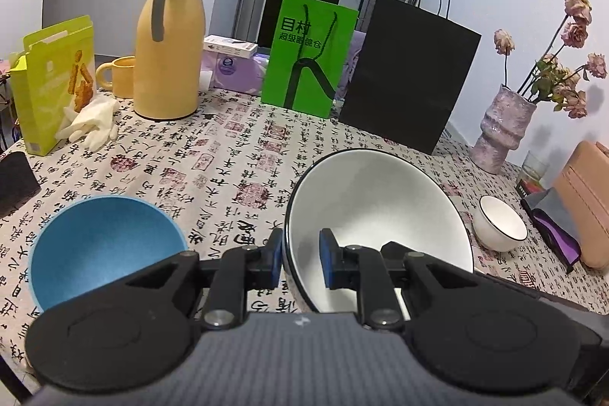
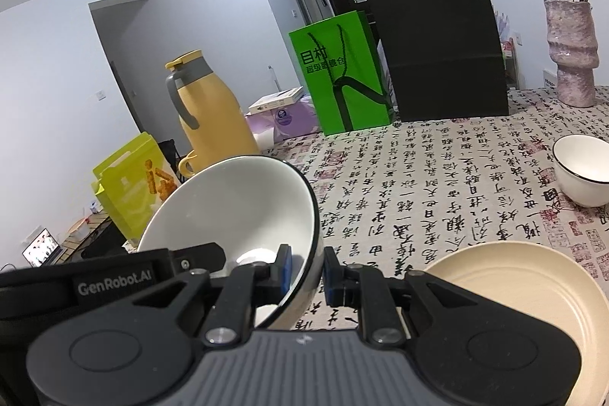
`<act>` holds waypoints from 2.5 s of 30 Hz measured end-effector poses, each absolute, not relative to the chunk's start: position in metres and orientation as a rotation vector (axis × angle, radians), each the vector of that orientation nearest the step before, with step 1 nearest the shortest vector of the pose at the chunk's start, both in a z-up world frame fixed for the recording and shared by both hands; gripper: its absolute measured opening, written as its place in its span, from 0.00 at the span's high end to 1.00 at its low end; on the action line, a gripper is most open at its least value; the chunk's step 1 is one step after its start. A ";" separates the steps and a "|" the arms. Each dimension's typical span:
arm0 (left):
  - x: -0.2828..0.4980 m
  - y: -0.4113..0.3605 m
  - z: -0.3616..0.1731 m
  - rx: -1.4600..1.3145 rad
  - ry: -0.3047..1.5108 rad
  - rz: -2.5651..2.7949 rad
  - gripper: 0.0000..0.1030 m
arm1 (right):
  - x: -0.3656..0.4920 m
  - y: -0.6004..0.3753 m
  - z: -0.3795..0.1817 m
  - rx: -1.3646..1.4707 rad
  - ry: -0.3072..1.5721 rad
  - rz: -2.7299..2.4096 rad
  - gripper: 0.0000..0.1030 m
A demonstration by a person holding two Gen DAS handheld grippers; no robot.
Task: Organize plates and bowls
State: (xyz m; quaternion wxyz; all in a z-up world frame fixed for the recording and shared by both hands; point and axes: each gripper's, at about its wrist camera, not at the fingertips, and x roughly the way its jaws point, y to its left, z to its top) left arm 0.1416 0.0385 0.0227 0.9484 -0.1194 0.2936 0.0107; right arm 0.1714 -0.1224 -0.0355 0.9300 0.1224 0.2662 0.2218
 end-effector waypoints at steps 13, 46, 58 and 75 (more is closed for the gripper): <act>0.129 0.067 0.024 -0.267 0.565 0.055 0.81 | 0.167 -0.095 -0.032 0.231 0.537 0.499 0.84; 0.109 0.143 0.019 -0.360 0.525 0.137 0.81 | 0.170 -0.017 -0.031 0.153 0.546 0.594 0.84; 0.110 0.165 0.011 -0.395 0.536 0.164 0.81 | 0.178 0.006 -0.038 0.137 0.576 0.623 0.84; 0.119 0.177 -0.005 -0.410 0.579 0.183 0.81 | 0.191 0.017 -0.054 0.136 0.637 0.634 0.83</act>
